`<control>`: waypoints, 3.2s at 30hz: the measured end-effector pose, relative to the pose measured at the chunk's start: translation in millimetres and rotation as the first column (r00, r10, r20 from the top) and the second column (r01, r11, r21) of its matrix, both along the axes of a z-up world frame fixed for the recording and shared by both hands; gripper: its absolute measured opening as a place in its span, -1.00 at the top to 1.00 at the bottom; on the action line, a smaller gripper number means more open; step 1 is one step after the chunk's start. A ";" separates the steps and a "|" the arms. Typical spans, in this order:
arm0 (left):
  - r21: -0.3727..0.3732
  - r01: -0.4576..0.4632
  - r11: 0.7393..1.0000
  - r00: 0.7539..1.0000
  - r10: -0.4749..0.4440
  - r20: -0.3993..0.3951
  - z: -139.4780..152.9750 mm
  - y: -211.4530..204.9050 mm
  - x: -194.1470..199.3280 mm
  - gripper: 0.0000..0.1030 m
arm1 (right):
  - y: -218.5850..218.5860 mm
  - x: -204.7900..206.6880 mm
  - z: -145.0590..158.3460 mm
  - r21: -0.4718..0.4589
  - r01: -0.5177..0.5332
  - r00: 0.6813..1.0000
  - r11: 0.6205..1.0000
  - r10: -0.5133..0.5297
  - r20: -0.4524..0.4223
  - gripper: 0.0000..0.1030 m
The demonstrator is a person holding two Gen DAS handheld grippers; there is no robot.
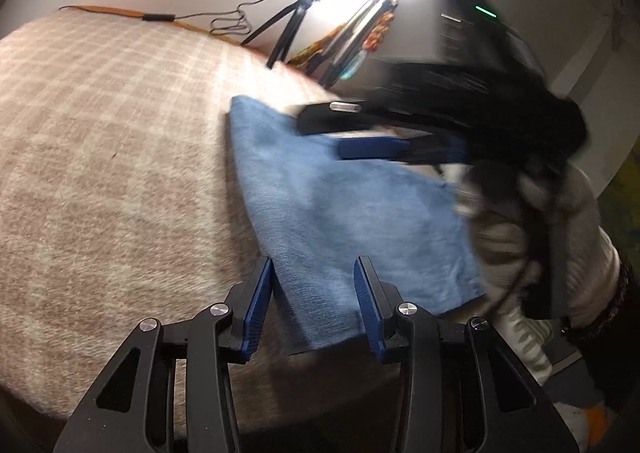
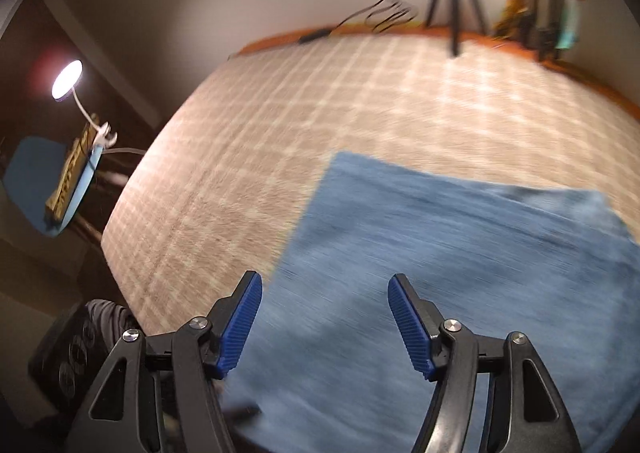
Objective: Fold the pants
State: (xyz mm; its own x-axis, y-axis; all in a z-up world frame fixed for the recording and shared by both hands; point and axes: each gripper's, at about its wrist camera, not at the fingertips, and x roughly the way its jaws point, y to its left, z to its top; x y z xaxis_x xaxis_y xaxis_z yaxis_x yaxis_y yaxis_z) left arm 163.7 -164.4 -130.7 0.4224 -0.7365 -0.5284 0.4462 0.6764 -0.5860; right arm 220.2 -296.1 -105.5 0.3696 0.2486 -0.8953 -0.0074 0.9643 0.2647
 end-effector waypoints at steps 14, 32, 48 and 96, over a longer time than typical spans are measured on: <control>-0.026 -0.001 1.000 0.998 0.002 0.057 11.9 -9.0 -6.5 0.25 | 64.1 56.3 -51.2 -0.280 -0.112 0.963 0.953 0.035 -0.267 0.08; -0.009 -0.022 1.000 1.000 0.022 0.014 1.5 -26.4 14.4 0.57 | 7.9 29.0 -22.1 -0.102 -0.008 0.989 0.995 -0.007 -0.148 0.92; 0.001 -0.003 1.000 0.995 0.003 0.099 14.3 -50.6 8.5 0.64 | 39.4 70.9 -36.7 -0.275 -0.104 0.970 0.956 0.036 -0.241 0.03; 0.015 0.499 0.867 0.838 -0.487 0.247 91.9 -301.5 8.2 0.70 | -290.3 -127.5 77.0 0.011 0.492 0.851 0.871 -0.483 0.208 0.96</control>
State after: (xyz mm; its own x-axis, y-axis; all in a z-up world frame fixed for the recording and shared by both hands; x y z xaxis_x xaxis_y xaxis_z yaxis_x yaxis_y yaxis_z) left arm 171.9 -465.9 -38.9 0.1039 -0.9021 -0.4188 0.8413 0.3043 -0.4468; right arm 92.7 -586.3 -28.5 0.6037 -0.0456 -0.7959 0.4185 0.8678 0.2678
